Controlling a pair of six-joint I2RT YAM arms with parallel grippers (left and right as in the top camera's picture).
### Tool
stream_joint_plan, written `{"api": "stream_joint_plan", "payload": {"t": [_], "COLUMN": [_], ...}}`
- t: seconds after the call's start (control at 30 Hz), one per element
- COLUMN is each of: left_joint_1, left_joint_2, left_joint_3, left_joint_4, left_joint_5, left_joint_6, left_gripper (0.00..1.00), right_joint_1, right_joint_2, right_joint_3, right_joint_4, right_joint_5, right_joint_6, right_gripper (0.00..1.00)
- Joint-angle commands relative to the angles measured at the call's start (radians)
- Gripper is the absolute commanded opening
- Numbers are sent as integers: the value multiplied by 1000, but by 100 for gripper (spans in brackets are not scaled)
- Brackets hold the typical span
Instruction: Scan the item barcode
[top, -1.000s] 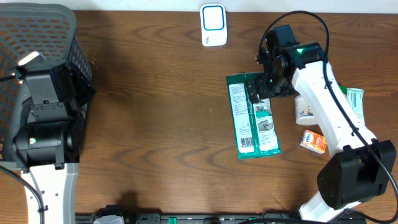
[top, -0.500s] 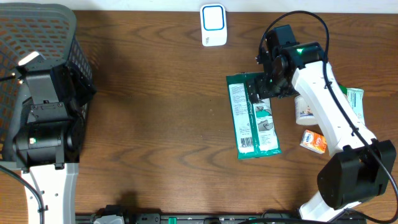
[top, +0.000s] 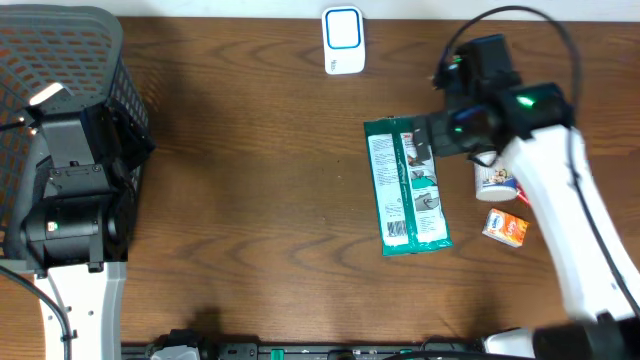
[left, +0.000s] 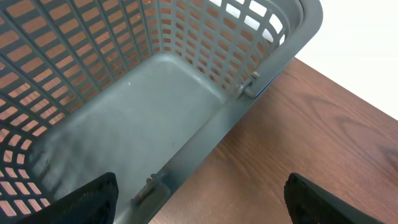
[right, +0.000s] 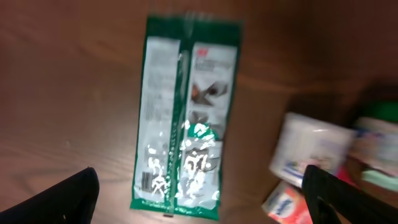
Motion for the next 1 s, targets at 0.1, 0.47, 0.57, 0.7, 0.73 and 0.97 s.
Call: {"api": "stream_joint_plan", "payload": {"t": [0.1, 0.47, 0.57, 0.7, 0.73, 0.97], "left_joint_1": [3, 3, 3, 3, 3, 3], "left_joint_2": [5, 5, 5, 5, 5, 5], "left_joint_3": [4, 4, 4, 4, 4, 4], "left_joint_4": [-2, -2, -2, -2, -2, -2], "left_joint_5": [-21, -21, -21, -21, -21, -21], "left_joint_6": [-2, -2, -2, -2, -2, -2], "left_gripper": [85, 85, 85, 85, 85, 85], "right_joint_1": [-79, -169, -197, -203, -203, -231], "right_joint_2": [-227, -663, -828, -1074, -1119, -1426], "right_joint_3": [12, -145, -305, -552, -594, -887], "right_joint_4": [56, 117, 175, 260, 274, 446], "right_joint_5": [27, 27, 19, 19, 19, 19], "right_joint_6": [9, 2, 3, 16, 23, 37], "right_gripper": [99, 99, 99, 99, 99, 99]}}
